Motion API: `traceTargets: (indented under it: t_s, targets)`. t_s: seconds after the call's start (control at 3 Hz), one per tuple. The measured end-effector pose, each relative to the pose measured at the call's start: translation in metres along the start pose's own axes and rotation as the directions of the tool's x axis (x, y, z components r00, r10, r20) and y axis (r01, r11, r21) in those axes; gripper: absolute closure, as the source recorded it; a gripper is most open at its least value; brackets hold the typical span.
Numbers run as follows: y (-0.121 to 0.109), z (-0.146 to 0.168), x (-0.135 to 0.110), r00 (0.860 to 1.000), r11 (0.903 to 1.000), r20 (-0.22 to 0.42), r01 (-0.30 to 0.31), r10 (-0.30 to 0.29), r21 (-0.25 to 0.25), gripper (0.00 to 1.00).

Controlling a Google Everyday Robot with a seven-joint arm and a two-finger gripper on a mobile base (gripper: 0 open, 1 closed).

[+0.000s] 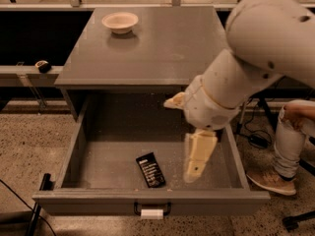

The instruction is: Pick rxbar chocolate from top drawer and place on counter

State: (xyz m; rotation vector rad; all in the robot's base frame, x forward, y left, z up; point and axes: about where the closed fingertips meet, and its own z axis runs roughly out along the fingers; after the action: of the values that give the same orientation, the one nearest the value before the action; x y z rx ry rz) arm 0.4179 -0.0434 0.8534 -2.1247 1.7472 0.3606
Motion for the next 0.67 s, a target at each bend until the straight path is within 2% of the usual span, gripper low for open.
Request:
traceTargets:
  t_s: [0.33,0.67]
  targets:
    - [-0.0076,0.0184,-0.0223,0.995,0.9963,0.049,0.086,-0.086,0.000,0.00]
    - [-0.0073,0.0199,-0.0236,0.993,0.9943,0.053,0.107,-0.107,0.002,0.00]
